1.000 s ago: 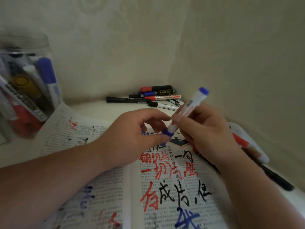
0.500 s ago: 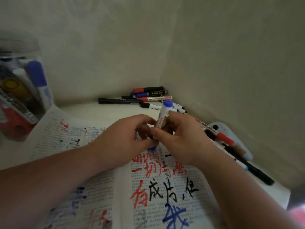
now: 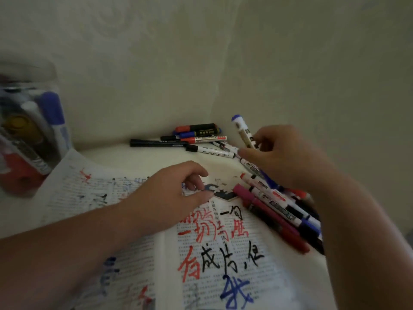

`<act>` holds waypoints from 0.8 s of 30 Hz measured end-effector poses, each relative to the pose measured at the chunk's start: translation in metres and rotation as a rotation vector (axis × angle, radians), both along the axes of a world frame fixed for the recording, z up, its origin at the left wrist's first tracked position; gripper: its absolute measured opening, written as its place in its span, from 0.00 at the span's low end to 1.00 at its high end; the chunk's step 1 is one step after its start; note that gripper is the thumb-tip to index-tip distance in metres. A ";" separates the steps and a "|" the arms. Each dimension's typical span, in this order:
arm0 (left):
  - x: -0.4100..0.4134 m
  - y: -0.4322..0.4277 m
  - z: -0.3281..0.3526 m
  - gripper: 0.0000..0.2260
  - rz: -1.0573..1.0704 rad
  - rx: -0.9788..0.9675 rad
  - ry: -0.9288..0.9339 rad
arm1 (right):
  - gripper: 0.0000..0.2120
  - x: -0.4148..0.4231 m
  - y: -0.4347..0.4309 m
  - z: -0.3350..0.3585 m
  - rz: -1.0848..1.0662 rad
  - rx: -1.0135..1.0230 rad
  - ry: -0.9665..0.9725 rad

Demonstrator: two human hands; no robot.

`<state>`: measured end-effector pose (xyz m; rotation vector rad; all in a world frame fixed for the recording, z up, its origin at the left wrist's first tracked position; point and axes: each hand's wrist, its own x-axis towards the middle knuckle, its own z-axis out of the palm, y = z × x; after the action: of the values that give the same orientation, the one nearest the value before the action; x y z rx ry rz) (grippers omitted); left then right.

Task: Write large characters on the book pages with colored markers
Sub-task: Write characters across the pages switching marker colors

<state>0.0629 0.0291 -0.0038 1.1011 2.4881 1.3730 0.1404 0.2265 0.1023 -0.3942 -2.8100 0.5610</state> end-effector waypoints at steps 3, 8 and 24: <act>-0.001 -0.001 -0.002 0.08 -0.025 -0.042 0.027 | 0.11 -0.004 0.021 0.013 -0.148 0.306 -0.308; -0.003 -0.002 -0.002 0.05 -0.036 -0.058 0.085 | 0.08 -0.003 0.043 -0.008 -0.218 0.387 -0.448; 0.000 -0.002 0.000 0.03 -0.045 -0.050 0.068 | 0.05 -0.053 0.033 -0.005 -0.096 0.310 -0.155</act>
<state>0.0626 0.0270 -0.0041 1.2057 2.5128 1.2751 0.0870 0.2594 0.0968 -0.5242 -2.9386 0.0732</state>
